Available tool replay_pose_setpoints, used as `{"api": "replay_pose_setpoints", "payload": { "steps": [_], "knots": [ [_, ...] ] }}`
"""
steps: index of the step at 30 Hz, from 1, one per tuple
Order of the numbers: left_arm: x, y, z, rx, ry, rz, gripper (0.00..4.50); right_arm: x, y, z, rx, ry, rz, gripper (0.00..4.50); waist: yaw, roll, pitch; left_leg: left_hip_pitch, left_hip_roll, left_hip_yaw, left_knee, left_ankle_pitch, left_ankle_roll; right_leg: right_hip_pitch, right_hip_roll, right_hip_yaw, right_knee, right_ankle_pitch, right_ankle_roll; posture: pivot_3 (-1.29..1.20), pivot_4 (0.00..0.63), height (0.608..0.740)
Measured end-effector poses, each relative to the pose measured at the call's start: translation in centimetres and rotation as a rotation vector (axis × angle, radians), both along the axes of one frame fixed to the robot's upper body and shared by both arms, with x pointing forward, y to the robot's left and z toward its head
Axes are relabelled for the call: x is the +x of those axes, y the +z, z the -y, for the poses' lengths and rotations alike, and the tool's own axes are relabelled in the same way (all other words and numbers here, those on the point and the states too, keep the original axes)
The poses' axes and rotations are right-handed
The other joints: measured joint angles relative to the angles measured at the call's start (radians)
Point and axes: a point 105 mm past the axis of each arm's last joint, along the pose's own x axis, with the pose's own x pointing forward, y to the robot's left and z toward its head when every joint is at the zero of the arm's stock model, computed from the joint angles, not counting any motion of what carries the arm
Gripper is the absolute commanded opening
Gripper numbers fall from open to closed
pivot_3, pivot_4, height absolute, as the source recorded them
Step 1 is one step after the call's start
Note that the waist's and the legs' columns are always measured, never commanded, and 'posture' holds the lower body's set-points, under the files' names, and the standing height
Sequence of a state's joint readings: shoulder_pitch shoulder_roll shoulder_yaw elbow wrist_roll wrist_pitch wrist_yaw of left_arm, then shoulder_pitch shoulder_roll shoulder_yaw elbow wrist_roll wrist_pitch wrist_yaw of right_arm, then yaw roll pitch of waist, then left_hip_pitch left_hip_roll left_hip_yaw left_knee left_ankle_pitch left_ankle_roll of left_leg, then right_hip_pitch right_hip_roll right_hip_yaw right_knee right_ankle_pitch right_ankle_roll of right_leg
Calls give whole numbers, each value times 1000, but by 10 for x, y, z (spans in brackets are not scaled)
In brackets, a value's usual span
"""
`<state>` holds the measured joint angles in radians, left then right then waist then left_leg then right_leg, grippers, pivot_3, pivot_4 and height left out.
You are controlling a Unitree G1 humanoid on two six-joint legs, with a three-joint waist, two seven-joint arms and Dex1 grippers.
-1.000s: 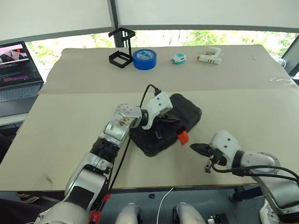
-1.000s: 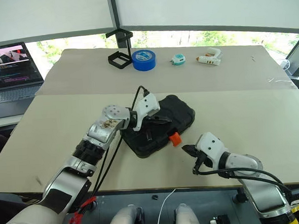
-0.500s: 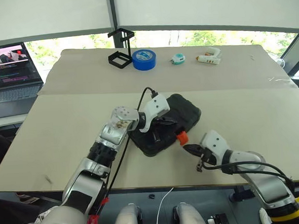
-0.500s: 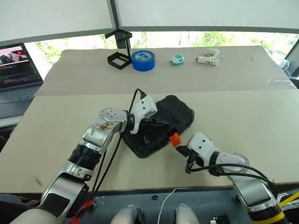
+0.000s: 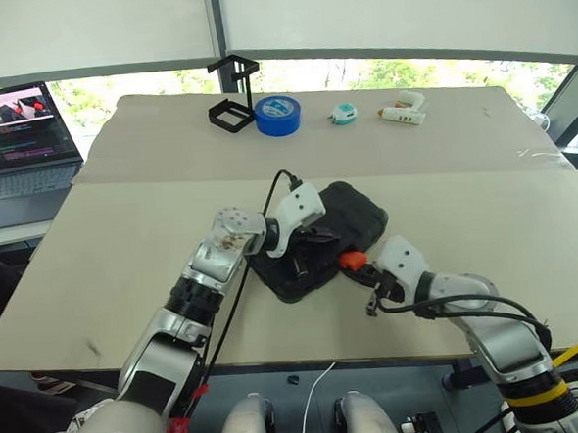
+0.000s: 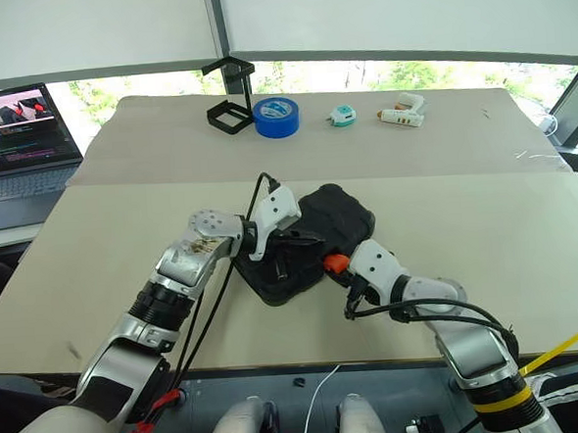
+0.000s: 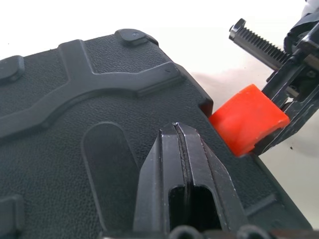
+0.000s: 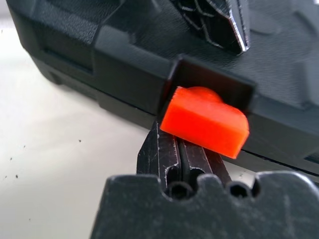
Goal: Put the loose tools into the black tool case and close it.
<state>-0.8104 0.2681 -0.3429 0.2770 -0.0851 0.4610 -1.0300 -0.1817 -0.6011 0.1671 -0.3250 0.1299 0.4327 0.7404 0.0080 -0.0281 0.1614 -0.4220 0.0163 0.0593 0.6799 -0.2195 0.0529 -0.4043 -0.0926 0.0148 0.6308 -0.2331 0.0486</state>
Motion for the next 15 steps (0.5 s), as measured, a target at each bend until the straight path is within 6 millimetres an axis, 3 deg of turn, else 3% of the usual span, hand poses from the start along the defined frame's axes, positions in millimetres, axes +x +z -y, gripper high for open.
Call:
{"api": "replay_pose_setpoints", "payload": {
  "steps": [6,15],
  "knots": [
    [-1,-1,-1,0,1,-3,24,-14,-6,13,-16,-12,-41,0,3,0,0,0,0,0,0,0,0,0,-1,0,0,0,0,0,150,740],
    [-1,-1,-1,0,0,-4,24,-26,18,18,34,-1,7,0,3,0,-1,0,0,0,0,0,0,0,0,0,0,0,0,0,150,740]
  ]
}}
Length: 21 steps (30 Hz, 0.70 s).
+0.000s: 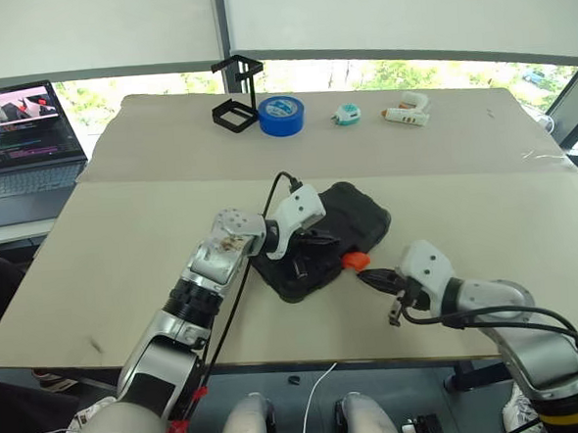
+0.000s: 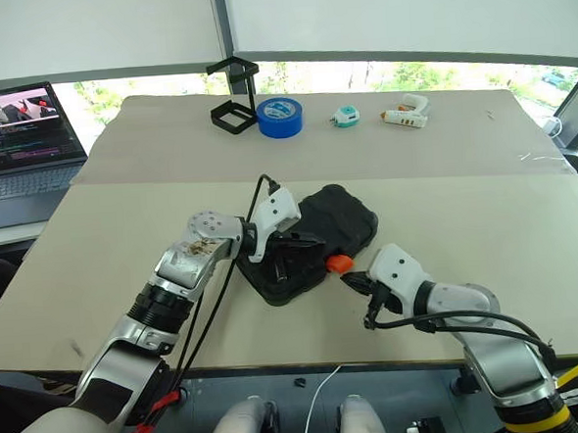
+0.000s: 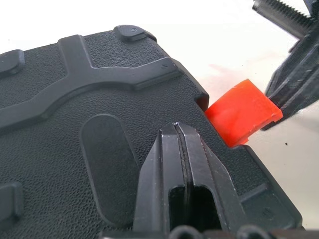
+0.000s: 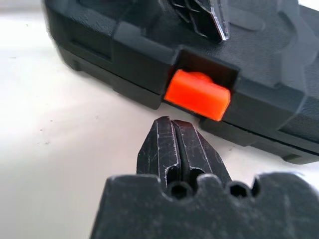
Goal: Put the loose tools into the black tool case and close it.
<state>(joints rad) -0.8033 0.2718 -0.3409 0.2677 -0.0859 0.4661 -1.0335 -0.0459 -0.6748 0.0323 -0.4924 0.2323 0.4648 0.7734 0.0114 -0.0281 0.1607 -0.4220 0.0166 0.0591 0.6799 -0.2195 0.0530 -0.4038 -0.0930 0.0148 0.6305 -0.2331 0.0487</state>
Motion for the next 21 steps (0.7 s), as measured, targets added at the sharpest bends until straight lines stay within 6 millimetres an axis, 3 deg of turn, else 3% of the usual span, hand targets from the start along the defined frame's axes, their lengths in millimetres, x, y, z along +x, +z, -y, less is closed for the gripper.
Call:
{"api": "replay_pose_setpoints", "payload": {
  "steps": [6,10,14,21],
  "knots": [
    [0,-1,-1,3,2,-2,24,-17,31,-7,80,77,-1,0,0,-1,-1,0,1,-1,0,0,0,0,0,-1,0,0,0,0,150,740],
    [0,-1,-1,2,1,-3,24,-6,41,-10,111,48,45,0,0,-1,-2,0,1,-1,0,0,0,0,0,0,0,0,0,0,150,740],
    [-1,-1,0,2,-7,-5,24,7,27,0,41,-24,56,0,1,-1,-2,0,0,0,0,0,0,0,0,0,-1,0,0,0,150,740],
    [-1,-1,-1,5,-5,-4,24,12,13,1,-6,-31,53,0,0,-1,-2,0,0,0,0,0,0,0,0,0,-1,0,0,0,150,740]
  ]
}}
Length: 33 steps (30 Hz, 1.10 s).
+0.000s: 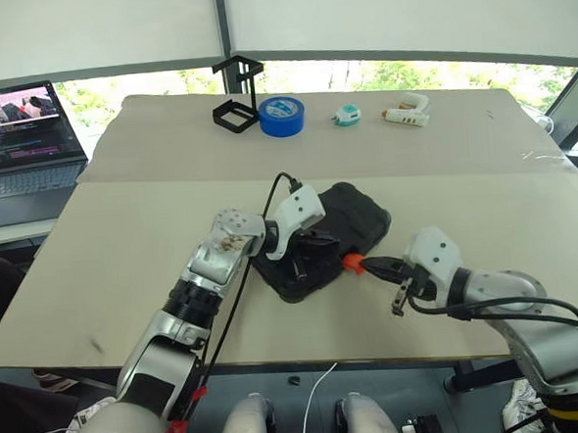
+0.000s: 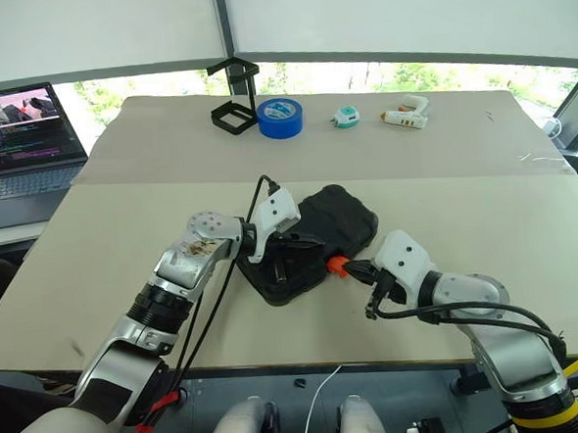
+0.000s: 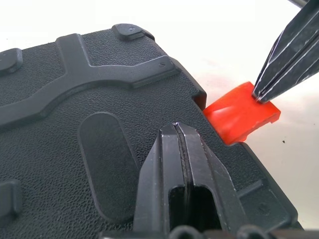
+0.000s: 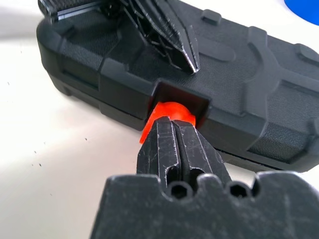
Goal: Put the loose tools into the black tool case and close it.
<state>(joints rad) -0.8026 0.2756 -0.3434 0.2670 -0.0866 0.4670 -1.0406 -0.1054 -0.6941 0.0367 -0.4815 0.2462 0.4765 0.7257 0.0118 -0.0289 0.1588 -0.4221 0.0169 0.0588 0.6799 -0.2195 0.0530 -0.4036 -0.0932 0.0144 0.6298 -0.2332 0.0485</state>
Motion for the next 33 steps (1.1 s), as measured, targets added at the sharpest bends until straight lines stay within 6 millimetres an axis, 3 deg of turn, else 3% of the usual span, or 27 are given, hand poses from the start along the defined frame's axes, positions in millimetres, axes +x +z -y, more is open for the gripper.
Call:
{"api": "replay_pose_setpoints", "payload": {
  "steps": [13,14,15,23,28,33],
  "knots": [
    [-1,0,-1,6,5,-4,24,3,-28,-3,-5,-2,-65,0,0,0,0,0,0,0,0,0,0,0,0,0,0,0,0,0,150,740],
    [-1,0,-1,6,5,-5,0,3,-30,-1,15,-25,-98,576,0,0,0,0,0,0,0,0,0,0,0,0,0,0,0,0,150,740],
    [-1,0,-1,6,5,-5,0,2,-32,1,29,-39,-128,721,0,0,0,0,1,0,0,0,0,0,0,0,0,0,0,0,150,740],
    [-2,0,-4,8,15,-9,0,2,-44,9,57,-147,-260,3518,-1,0,-1,0,1,0,0,0,0,0,0,0,0,0,0,0,150,740],
    [-2,0,-4,4,13,-13,0,10,-38,4,61,-167,-237,3518,-1,0,-1,0,1,0,0,0,0,0,0,0,0,0,0,0,150,740],
    [-3,0,-4,3,12,-14,0,7,-48,-2,28,-154,-284,3518,-1,0,-1,0,1,0,0,0,0,0,0,0,0,0,0,0,150,740]
  ]
}}
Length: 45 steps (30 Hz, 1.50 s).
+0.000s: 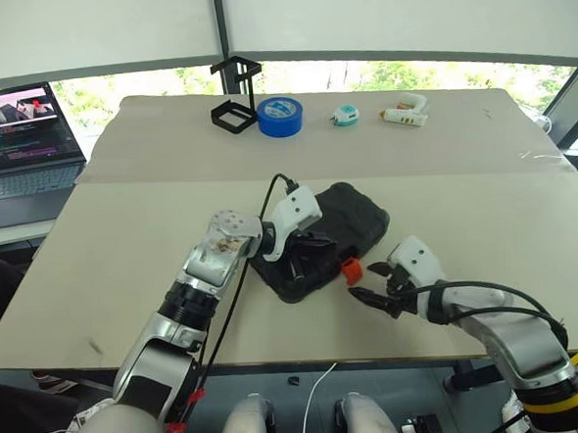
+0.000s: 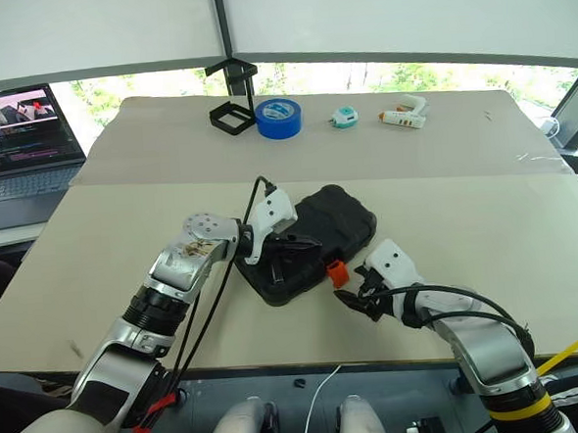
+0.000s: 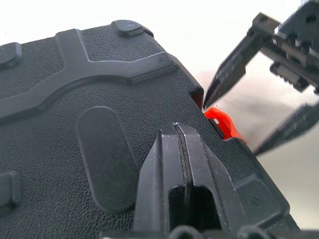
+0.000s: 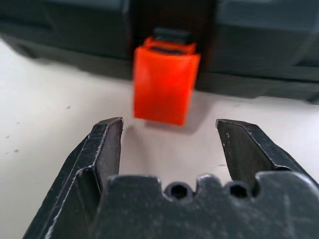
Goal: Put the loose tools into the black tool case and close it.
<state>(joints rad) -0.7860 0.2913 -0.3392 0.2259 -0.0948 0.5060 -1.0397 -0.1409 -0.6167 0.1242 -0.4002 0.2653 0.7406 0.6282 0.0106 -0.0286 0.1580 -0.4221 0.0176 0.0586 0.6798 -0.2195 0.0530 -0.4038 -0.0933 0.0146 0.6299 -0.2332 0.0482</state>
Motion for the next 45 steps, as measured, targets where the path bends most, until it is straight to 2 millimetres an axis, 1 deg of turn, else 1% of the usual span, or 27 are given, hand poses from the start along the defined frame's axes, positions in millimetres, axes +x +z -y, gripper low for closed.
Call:
{"api": "replay_pose_setpoints", "payload": {
  "steps": [3,4,6,7,8,9,10,11,14,17,22,32,34,35,39,42,45],
  "knots": [
    [0,0,0,0,0,-2,0,-1,-1,4,-32,1,-5,2793,0,0,0,0,0,0,0,0,0,0,0,0,0,0,0,0,150,740],
    [-1,0,0,-1,-1,-3,0,-2,0,6,-48,3,-4,2369,1,0,0,0,0,0,0,0,0,0,0,0,0,0,0,0,150,740],
    [-1,0,-1,0,1,-5,0,-3,0,8,-68,5,-3,1685,1,0,0,0,0,0,0,0,0,0,0,0,0,0,0,0,150,740],
    [-1,0,-1,0,3,-9,0,-3,0,9,-72,6,-4,1451,0,-1,-1,0,0,0,0,0,0,0,0,0,0,0,0,0,150,740],
    [-1,-1,-2,1,4,-11,0,-3,-1,8,-72,8,-5,1044,0,-1,-1,0,0,0,0,0,0,0,0,0,0,0,0,0,150,740],
    [-1,-1,-2,1,5,-13,0,-4,-1,7,-74,12,-4,751,0,-1,-1,0,0,0,0,0,0,0,0,0,0,0,0,0,150,740],
    [-1,-1,-2,1,6,-14,0,-3,-1,7,-79,13,0,319,0,-1,-2,0,0,0,0,0,0,0,0,0,0,0,0,0,150,740],
    [-1,-1,-2,2,7,-15,0,-2,-1,7,-84,11,3,50,0,-1,-3,0,0,0,0,0,0,0,0,0,0,0,0,0,150,740],
    [-1,-2,-3,3,9,-20,0,0,-3,4,-81,6,5,50,0,-5,-8,0,0,0,0,0,0,0,1,0,0,0,0,0,150,740],
    [-1,-3,-4,7,15,-27,0,5,-6,-5,-47,-5,24,50,-5,-10,-13,2,2,0,-1,0,0,1,1,0,0,-1,-1,0,150,740],
    [0,-4,-5,10,19,-29,0,8,-9,-10,-3,-7,53,50,-13,-10,-15,3,4,0,-1,0,0,1,2,0,0,0,-2,0,150,740],
    [2,-4,-7,13,25,-33,0,7,-16,-13,265,-82,34,50,-25,-9,-15,3,6,1,-2,0,0,0,3,0,1,0,-4,0,150,740],
    [2,-4,-6,13,24,-35,0,7,-9,-17,316,-60,59,50,-26,-9,-15,3,6,2,-2,0,0,0,3,1,1,0,-4,0,150,740],
    [2,-4,-6,12,23,-34,0,7,-7,-19,320,-48,70,50,-24,-9,-15,3,6,1,-2,0,0,0,3,0,1,0,-4,0,150,740],
    [2,-4,-6,13,21,-35,0,7,-6,-19,309,-37,76,50,-24,-8,-15,2,6,2,-2,0,0,-1,3,0,0,0,-4,0,150,740],
    [2,-4,-6,13,22,-35,0,6,-7,-22,309,-22,71,50,-24,-8,-15,2,6,1,-2,0,0,-1,3,0,0,0,-4,0,150,740],
    [2,-4,-6,14,22,-36,0,8,-8,-24,273,-4,77,50,-24,-8,-15,2,6,2,-2,0,0,-1,3,0,0,0,-4,0,150,740]
  ]
}}
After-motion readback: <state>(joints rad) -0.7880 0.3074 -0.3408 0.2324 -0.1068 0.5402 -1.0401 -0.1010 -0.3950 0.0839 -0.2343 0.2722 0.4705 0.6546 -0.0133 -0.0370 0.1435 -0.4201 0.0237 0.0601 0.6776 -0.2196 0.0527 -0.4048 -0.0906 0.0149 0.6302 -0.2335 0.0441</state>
